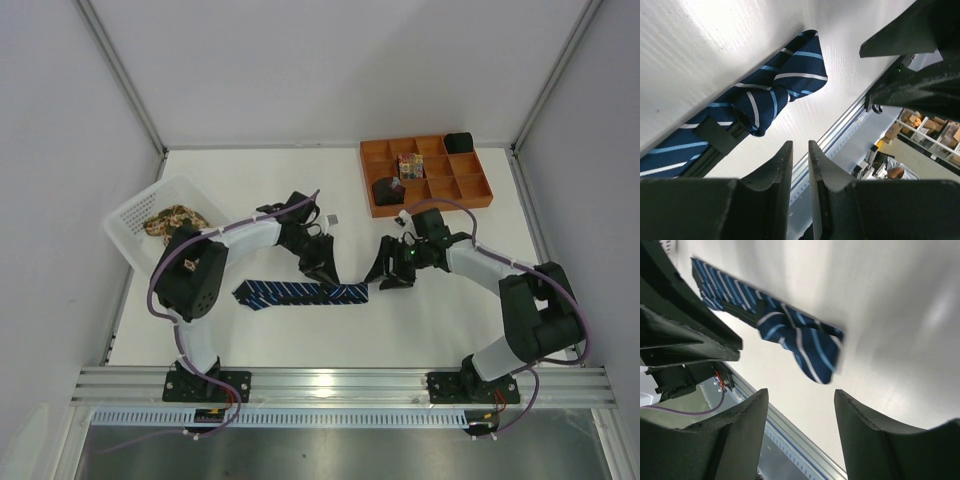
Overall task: Roll the ties
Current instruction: Roll the tie
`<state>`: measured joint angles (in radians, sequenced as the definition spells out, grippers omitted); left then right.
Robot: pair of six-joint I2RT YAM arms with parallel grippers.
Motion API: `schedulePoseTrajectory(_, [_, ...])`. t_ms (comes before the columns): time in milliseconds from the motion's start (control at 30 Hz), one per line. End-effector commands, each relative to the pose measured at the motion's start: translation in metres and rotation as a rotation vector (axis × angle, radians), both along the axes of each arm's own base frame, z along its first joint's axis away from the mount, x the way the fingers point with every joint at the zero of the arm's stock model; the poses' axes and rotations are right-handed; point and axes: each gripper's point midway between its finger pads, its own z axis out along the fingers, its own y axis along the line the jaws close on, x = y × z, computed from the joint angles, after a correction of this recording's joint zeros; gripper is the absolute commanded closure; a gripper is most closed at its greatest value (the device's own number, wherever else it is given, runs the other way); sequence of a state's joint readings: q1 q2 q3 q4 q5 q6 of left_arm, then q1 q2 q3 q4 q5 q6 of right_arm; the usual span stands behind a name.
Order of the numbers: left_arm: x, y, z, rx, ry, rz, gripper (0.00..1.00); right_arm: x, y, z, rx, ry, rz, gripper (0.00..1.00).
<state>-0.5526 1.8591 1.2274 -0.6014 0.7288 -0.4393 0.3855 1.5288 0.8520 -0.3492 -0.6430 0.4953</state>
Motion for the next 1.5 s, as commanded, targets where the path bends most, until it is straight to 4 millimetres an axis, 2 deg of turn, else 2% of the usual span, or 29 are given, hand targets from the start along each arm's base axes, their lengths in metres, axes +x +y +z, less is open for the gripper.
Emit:
schedulePoseTrajectory(0, [0.001,-0.013,-0.001,-0.044,0.014,-0.015,0.76,-0.015,-0.011,-0.007,0.034,0.022,0.019,0.38])
schedulePoseTrajectory(200, [0.003,-0.011,-0.016,-0.016,0.028,-0.019,0.76,-0.006,-0.005,-0.03,0.057,0.034,-0.002,0.38])
schedulePoseTrajectory(500, [-0.002,-0.007,-0.035,0.009,0.053,-0.007,0.76,-0.007,0.005,-0.047,0.134,0.094,0.008,0.41])
schedulePoseTrajectory(633, [-0.006,-0.004,-0.041,0.024,0.059,-0.004,0.76,-0.005,0.009,-0.058,0.161,0.124,0.005,0.44])
schedulePoseTrajectory(933, [-0.016,0.004,-0.056,0.047,0.082,0.006,0.76,-0.002,0.006,-0.073,0.14,0.133,-0.008,0.52])
schedulePoseTrajectory(1167, [-0.019,0.008,-0.065,0.068,0.09,-0.001,0.77,0.0,0.006,-0.077,0.14,0.135,-0.004,0.62])
schedulePoseTrajectory(1333, [-0.017,0.008,-0.066,0.071,0.087,-0.005,0.76,0.004,0.009,-0.069,0.152,0.122,-0.002,0.78])
schedulePoseTrajectory(1400, [-0.016,0.006,-0.064,0.067,0.088,-0.006,0.77,0.005,0.009,-0.066,0.154,0.113,0.002,0.8])
schedulePoseTrajectory(1467, [-0.014,0.003,-0.055,0.043,0.079,-0.008,0.77,0.006,0.007,-0.064,0.142,0.103,0.005,0.88])
